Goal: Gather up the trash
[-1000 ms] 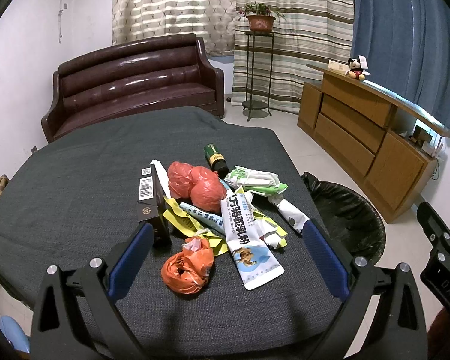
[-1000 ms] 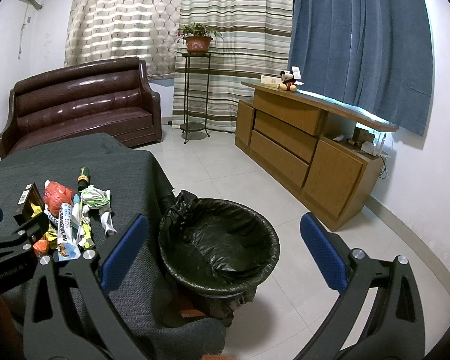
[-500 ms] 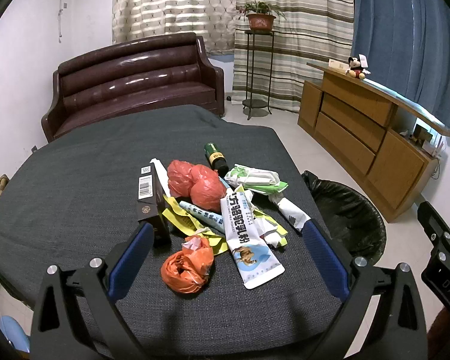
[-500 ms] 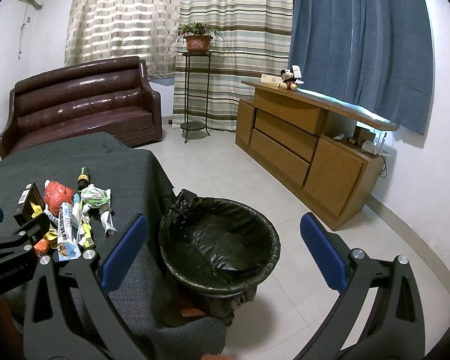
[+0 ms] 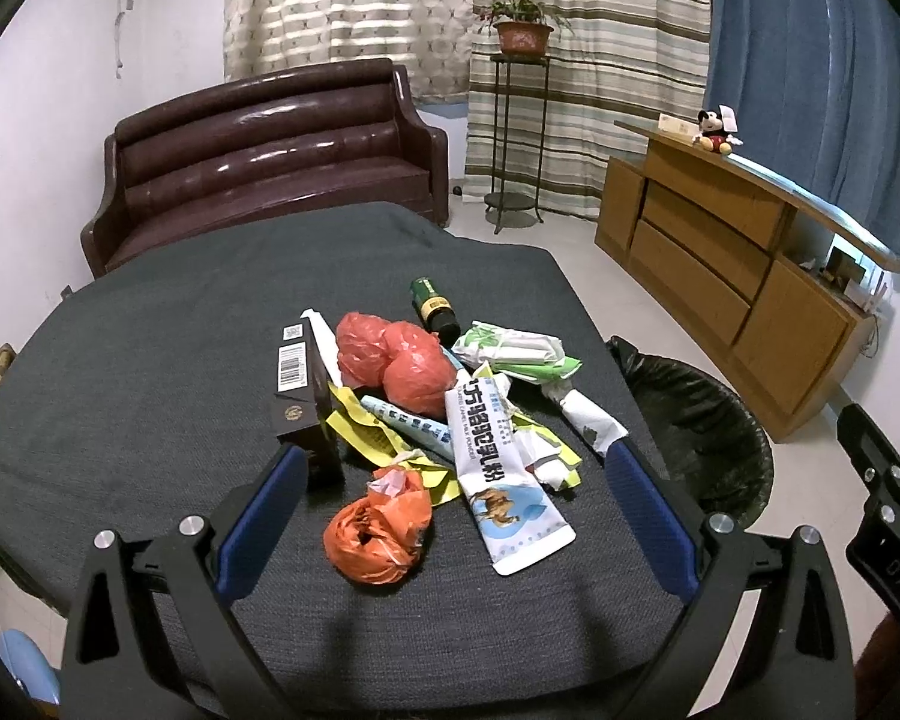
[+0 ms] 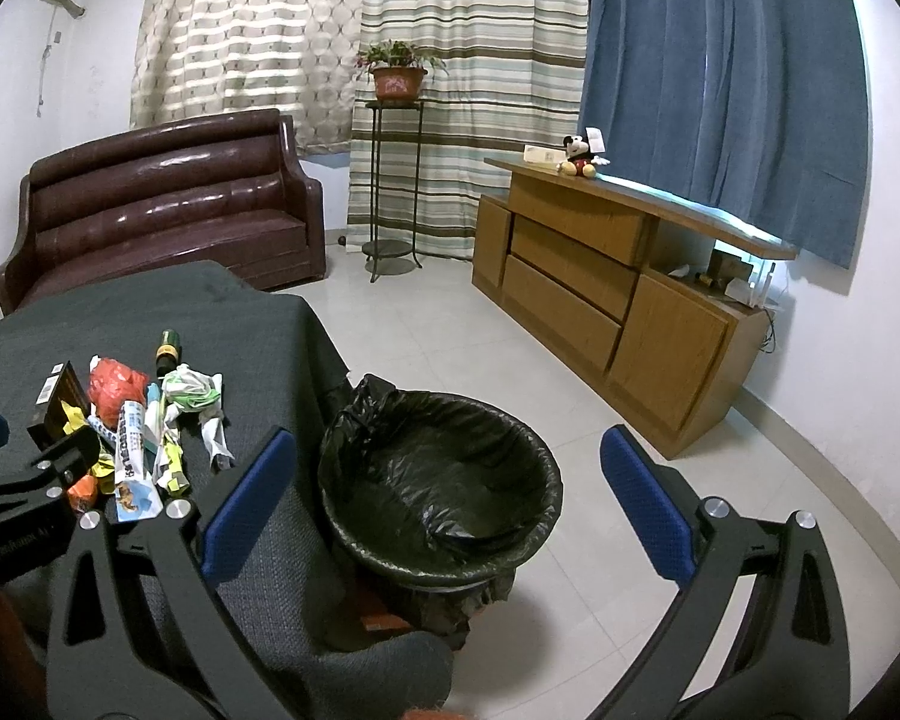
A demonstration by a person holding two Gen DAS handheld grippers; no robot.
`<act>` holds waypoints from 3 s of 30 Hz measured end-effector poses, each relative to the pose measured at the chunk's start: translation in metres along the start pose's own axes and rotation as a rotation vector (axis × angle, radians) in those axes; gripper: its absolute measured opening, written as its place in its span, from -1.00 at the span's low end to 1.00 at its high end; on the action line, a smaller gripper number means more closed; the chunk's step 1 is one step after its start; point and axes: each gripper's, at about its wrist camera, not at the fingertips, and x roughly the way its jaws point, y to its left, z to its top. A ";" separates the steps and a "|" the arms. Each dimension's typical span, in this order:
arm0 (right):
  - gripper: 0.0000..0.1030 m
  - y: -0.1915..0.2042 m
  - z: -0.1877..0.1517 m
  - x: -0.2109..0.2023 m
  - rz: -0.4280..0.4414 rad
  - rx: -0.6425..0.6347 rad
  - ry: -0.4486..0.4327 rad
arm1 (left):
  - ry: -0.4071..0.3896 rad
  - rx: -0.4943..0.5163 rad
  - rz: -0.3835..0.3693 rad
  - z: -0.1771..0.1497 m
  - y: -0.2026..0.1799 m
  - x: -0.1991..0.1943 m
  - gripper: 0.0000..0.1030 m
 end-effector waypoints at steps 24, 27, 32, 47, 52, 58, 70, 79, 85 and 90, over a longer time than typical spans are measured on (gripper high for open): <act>0.92 0.053 -0.004 0.018 0.065 -0.074 0.053 | 0.099 -0.038 0.057 0.012 0.075 0.015 0.88; 0.92 0.059 -0.003 0.024 0.075 -0.076 0.065 | 0.123 -0.053 0.055 0.020 0.082 0.025 0.88; 0.92 0.067 0.000 0.036 0.098 -0.073 0.087 | 0.163 -0.025 0.047 0.023 0.086 0.032 0.10; 0.92 0.089 0.000 0.054 0.138 -0.078 0.123 | 0.238 -0.046 -0.042 0.030 0.106 0.034 -0.12; 0.92 0.089 -0.001 0.053 0.140 -0.081 0.125 | 0.226 -0.050 -0.068 0.037 0.106 0.030 -0.17; 0.92 0.089 -0.002 0.053 0.140 -0.083 0.130 | 0.236 -0.060 -0.094 0.038 0.108 0.039 -0.46; 0.65 0.101 -0.003 0.052 0.180 -0.094 0.155 | 0.200 -0.019 -0.067 0.040 0.111 0.029 -0.55; 0.36 0.127 -0.008 0.041 0.258 -0.136 0.184 | 0.190 -0.033 0.006 0.033 0.141 0.020 -0.55; 0.13 0.147 -0.015 0.031 0.309 -0.153 0.215 | 0.177 -0.045 0.042 0.027 0.158 0.015 -0.55; 0.13 0.167 -0.018 0.015 0.347 -0.162 0.210 | 0.159 -0.046 0.058 0.023 0.166 0.010 -0.55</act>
